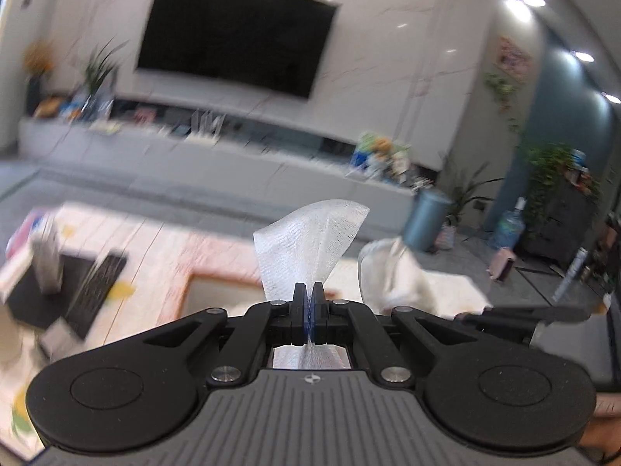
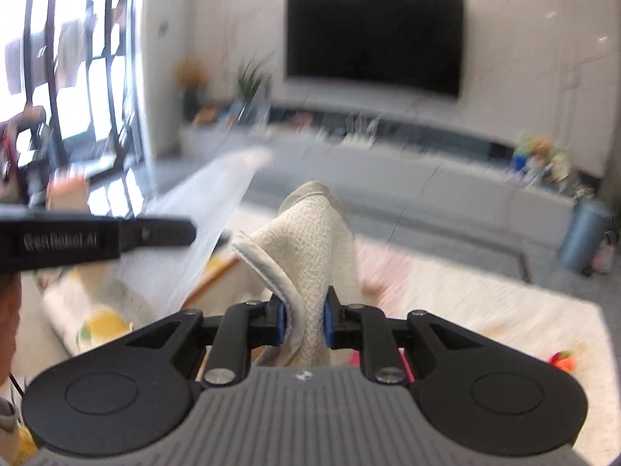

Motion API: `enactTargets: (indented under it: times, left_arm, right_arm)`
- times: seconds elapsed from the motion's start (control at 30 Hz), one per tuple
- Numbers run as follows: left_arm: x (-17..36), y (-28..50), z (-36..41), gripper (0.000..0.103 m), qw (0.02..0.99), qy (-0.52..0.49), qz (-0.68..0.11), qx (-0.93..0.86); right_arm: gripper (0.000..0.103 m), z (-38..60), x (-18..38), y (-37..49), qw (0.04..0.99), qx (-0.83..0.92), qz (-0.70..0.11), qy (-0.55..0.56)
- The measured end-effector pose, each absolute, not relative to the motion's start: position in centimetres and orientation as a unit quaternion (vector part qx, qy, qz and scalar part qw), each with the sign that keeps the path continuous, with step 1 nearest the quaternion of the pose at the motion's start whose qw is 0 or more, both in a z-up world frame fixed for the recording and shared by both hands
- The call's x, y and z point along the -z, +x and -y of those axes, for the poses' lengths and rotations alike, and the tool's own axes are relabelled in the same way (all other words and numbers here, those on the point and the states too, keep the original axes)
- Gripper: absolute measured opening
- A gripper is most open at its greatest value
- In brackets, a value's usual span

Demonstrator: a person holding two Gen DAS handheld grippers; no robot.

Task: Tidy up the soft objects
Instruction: 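Carry the plastic sheet with the left tool while the right tool carries the towel to the box, then open the left tool dropping the sheet into the box while the right tool releases the towel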

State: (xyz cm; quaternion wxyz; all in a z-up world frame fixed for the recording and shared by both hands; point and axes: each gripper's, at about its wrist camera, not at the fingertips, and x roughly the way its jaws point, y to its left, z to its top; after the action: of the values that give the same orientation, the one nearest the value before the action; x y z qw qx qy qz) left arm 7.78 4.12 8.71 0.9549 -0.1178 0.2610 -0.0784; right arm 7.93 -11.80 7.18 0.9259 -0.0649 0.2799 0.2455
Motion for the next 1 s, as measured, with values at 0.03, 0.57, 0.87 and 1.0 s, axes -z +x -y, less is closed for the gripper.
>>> enactTargets:
  times: [0.03, 0.57, 0.87, 1.0]
  left_arm:
    - [-7.7, 8.2, -4.7, 0.001, 0.952, -0.120, -0.273, 0.063]
    - [0.7, 7.0, -7.2, 0.004, 0.924, -0.112, -0.363, 0.042]
    - [0.0, 6.2, -7.0, 0.050, 0.937, -0.087, -0.338, 0.027]
    - [-0.5, 5.9, -6.5, 0.069, 0.953, -0.063, -0.297, 0.012]
  right_arm:
    - [0.016, 10.8, -6.0, 8.4, 0.917, -0.258, -0.297, -0.069]
    - [0.017, 7.8, 1.4, 10.7, 0.827, -0.334, -0.448, -0.066]
    - [0.024, 9.0, 1.5, 9.7, 0.831, -0.288, -0.456, -0.135]
    - [0.026, 9.4, 1.6, 9.0, 0.830, -0.279, -0.457, -0.155]
